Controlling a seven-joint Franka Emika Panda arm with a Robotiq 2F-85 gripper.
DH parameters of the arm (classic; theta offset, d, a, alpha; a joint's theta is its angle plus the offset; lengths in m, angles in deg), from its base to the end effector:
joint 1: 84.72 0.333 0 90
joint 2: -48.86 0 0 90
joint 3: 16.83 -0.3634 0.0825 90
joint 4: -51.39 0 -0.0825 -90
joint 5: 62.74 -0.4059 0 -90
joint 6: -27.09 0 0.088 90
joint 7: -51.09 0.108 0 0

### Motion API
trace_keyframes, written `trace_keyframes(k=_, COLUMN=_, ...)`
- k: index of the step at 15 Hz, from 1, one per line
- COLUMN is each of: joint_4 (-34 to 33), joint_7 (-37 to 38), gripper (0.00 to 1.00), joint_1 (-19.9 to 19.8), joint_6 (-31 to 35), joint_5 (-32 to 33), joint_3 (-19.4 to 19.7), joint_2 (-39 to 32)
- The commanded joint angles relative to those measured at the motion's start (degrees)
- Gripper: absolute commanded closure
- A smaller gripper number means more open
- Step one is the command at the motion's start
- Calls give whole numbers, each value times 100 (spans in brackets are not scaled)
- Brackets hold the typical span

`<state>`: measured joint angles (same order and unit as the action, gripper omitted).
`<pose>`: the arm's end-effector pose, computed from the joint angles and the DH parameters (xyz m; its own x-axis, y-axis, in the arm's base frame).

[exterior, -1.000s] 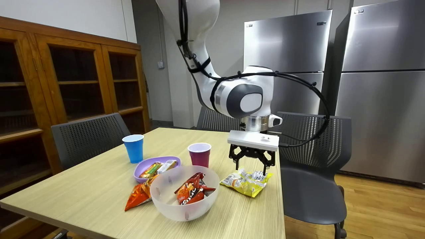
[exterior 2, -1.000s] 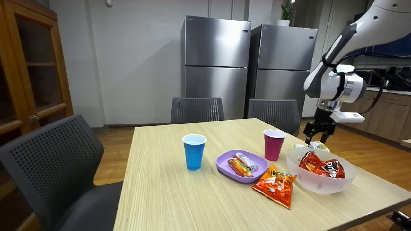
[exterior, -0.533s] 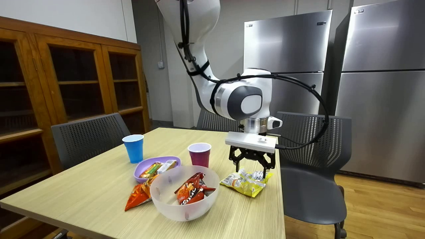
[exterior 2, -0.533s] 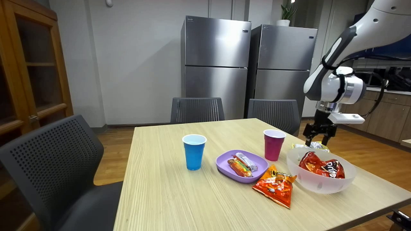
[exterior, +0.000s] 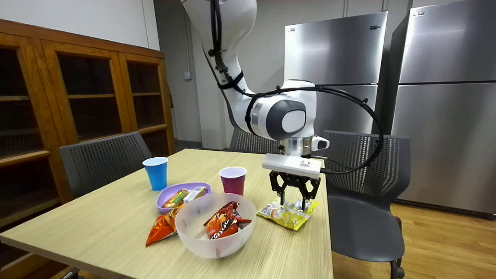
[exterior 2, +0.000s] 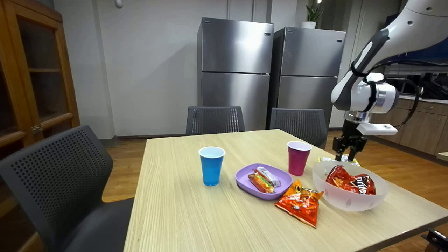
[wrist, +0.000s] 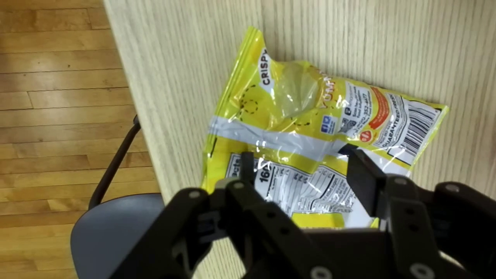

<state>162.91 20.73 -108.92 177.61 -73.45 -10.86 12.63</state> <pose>0.5711 -0.3329 0.1766 0.9887 -0.1349 0.0651 -0.1347 -0.9909 -0.0070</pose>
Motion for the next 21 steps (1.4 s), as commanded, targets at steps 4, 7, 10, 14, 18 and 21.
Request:
trace_keyframes(k=4, joint_4=-94, joint_7=263, gripper=88, joint_1=-76, joint_6=-134, joint_5=263, joint_3=-56, joint_2=-13)
trace_keyframes(k=7, joint_4=-83, joint_7=252, gripper=100, joint_1=-83, joint_6=-120, joint_5=290, joint_3=-60, joint_2=-13)
trace_keyframes(k=10, joint_4=-88, joint_7=254, gripper=100, joint_1=-90, joint_6=-114, joint_5=321, joint_3=-58, joint_2=-26)
trace_keyframes(k=14, joint_4=-73, joint_7=203, gripper=100, joint_1=-133, joint_6=-140, joint_5=315, joint_3=-84, joint_2=4)
trace_keyframes(k=18, joint_4=89, joint_7=-232, gripper=100, joint_1=-427, joint_6=-253, joint_5=152, joint_3=-327, joint_2=342)
trace_keyframes(k=21, joint_4=149, joint_7=-897, gripper=100, joint_1=-782, joint_6=-439, joint_5=-30, joint_3=-659, joint_2=608)
